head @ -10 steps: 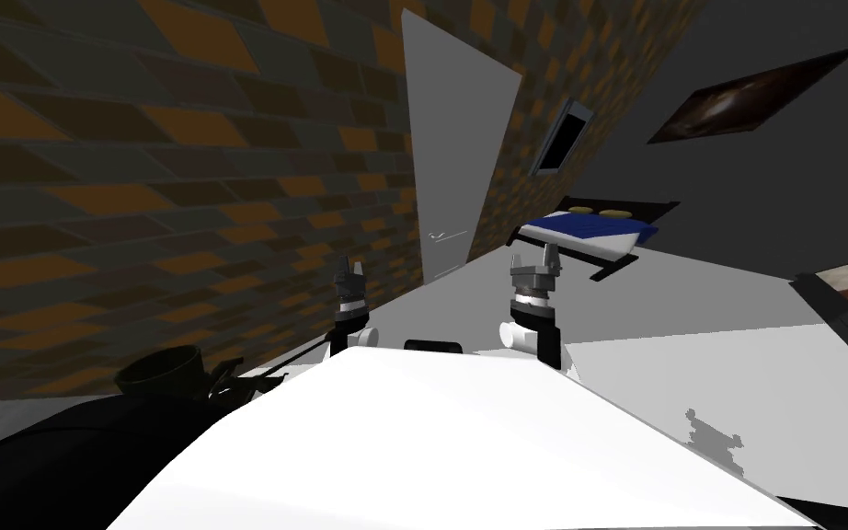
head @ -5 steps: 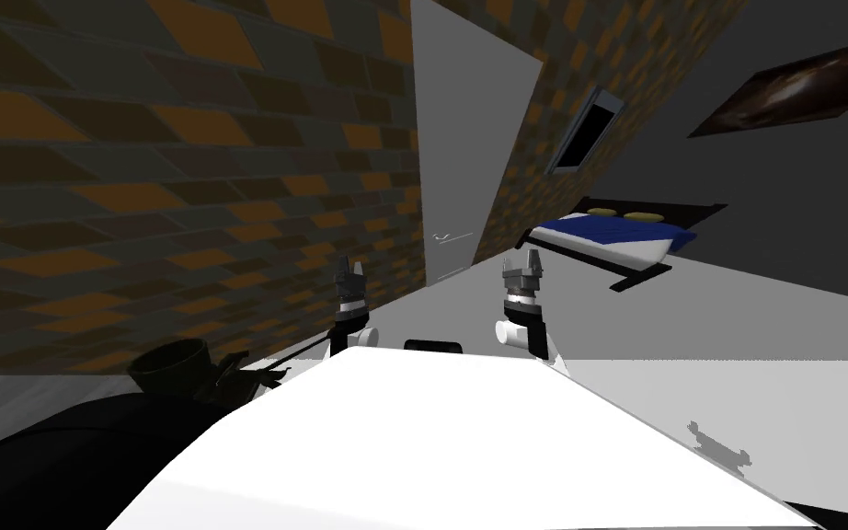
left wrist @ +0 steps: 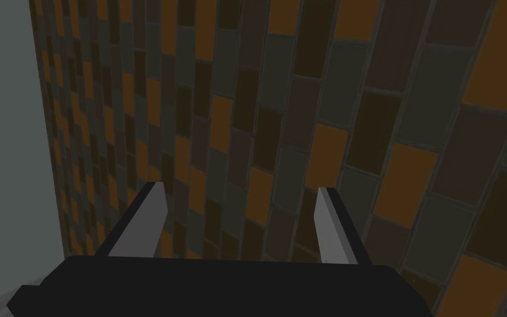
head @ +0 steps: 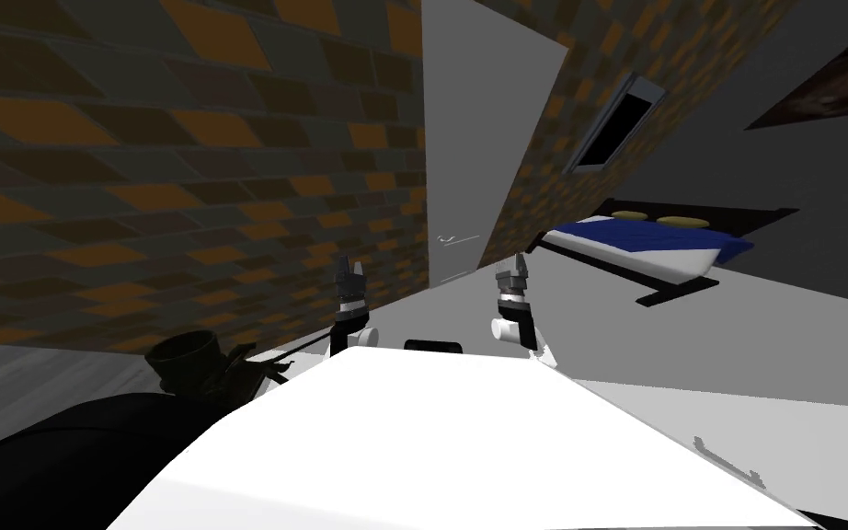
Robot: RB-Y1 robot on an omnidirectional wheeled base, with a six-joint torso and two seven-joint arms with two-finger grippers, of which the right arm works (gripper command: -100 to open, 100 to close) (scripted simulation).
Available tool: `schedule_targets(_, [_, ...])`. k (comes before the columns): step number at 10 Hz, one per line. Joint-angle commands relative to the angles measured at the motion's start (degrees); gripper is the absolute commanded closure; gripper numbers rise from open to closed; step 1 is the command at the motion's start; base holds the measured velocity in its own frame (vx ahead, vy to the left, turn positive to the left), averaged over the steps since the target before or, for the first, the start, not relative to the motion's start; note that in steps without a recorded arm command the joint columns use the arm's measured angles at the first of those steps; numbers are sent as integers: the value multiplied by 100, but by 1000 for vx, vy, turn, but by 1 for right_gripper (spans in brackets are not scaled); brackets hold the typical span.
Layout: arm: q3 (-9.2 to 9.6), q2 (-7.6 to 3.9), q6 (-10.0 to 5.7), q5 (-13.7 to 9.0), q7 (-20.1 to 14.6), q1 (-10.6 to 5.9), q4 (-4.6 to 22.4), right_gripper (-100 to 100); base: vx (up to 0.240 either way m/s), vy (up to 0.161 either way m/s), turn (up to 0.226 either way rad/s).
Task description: Pull the door open
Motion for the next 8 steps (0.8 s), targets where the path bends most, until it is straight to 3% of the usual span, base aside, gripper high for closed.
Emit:
schedule_targets(1, [-17, -57, -21, -2, 2, -146, 286, -100, 95, -49, 142])
schedule_targets(6, [-33, -184, -132, 13, 38, -587, 1278, -100, 81, -58, 140])
schedule_targets(8, [-36, -208, -155, 16, 45, -677, 1484, -100, 72, -49, 104])
